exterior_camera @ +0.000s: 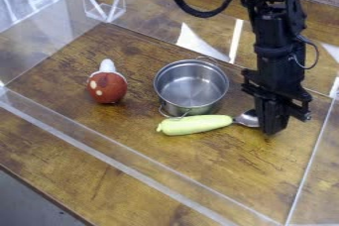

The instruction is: Move the green spoon to the right

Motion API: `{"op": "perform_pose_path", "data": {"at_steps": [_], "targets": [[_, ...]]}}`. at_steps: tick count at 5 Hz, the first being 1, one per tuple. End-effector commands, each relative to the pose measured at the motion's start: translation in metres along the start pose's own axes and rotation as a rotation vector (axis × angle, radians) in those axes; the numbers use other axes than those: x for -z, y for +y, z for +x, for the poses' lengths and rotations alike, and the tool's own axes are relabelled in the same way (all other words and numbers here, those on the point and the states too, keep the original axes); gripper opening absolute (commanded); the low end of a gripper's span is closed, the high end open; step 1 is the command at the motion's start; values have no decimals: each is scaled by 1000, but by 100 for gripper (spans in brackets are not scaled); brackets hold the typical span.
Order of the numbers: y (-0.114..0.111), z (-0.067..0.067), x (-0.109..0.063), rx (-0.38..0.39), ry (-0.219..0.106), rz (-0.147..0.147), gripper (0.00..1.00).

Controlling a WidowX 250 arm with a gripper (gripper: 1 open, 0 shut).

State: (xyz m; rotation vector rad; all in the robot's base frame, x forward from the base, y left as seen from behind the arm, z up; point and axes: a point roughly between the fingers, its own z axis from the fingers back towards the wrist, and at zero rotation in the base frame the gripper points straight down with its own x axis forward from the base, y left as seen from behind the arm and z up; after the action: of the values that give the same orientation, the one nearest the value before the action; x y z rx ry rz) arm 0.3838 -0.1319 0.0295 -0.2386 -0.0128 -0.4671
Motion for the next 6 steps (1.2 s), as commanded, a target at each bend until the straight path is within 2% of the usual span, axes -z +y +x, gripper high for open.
{"op": "perform_pose_path", "data": {"at_steps": [1,2,4,6], "targets": [[-21,19,-19,54,-68,15,0],[-15,21,-18,74,-60,19,0],[-4,19,-29,-28,-83,36,0],[9,19,-35,-175,-115,59,0]]}}
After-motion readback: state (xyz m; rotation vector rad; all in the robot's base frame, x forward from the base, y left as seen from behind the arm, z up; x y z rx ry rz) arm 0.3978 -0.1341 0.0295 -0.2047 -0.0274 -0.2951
